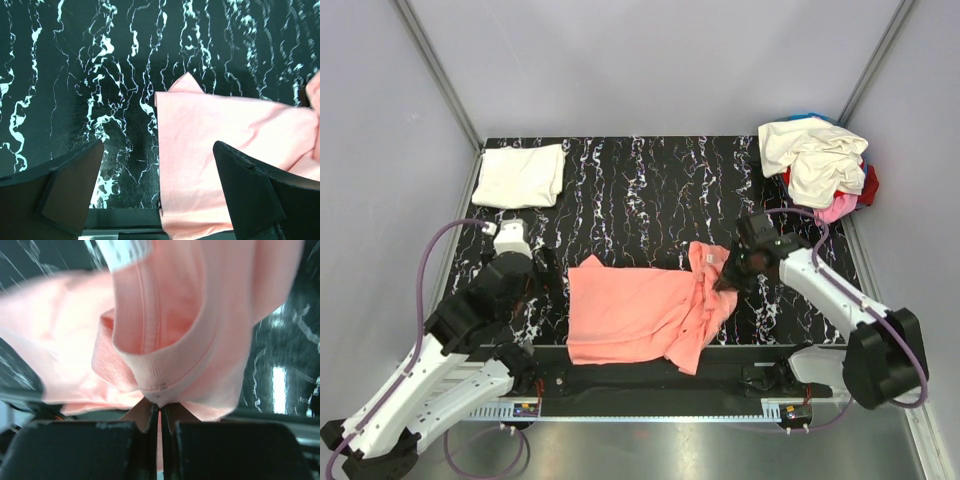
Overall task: Fold and stack the t-shirts
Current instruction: Flatten the tshirt out
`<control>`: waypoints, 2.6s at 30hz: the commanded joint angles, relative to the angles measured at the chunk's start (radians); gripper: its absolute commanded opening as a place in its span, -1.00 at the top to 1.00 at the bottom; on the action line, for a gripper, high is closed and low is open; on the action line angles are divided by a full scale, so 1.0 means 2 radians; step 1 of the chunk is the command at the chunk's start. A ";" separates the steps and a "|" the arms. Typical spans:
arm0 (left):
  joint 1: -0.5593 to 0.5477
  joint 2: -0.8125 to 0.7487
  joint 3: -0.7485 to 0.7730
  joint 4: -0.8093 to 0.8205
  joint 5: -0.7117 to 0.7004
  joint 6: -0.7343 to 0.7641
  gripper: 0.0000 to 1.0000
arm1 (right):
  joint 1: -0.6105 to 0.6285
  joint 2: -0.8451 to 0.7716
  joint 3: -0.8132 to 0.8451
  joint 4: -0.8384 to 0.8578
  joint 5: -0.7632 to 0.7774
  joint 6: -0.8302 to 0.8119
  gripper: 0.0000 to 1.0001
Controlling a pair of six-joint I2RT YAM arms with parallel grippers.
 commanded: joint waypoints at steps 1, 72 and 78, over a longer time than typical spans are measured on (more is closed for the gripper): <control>0.002 0.047 0.009 0.025 0.016 0.013 -0.97 | -0.073 0.032 0.065 0.036 0.000 -0.035 1.00; 0.150 0.367 0.059 0.095 0.202 -0.004 -0.62 | -0.200 0.062 0.122 -0.010 0.012 -0.131 -0.50; 0.119 0.263 -0.065 0.138 0.233 -0.067 -0.52 | -0.199 0.028 0.068 0.009 0.009 -0.133 -0.40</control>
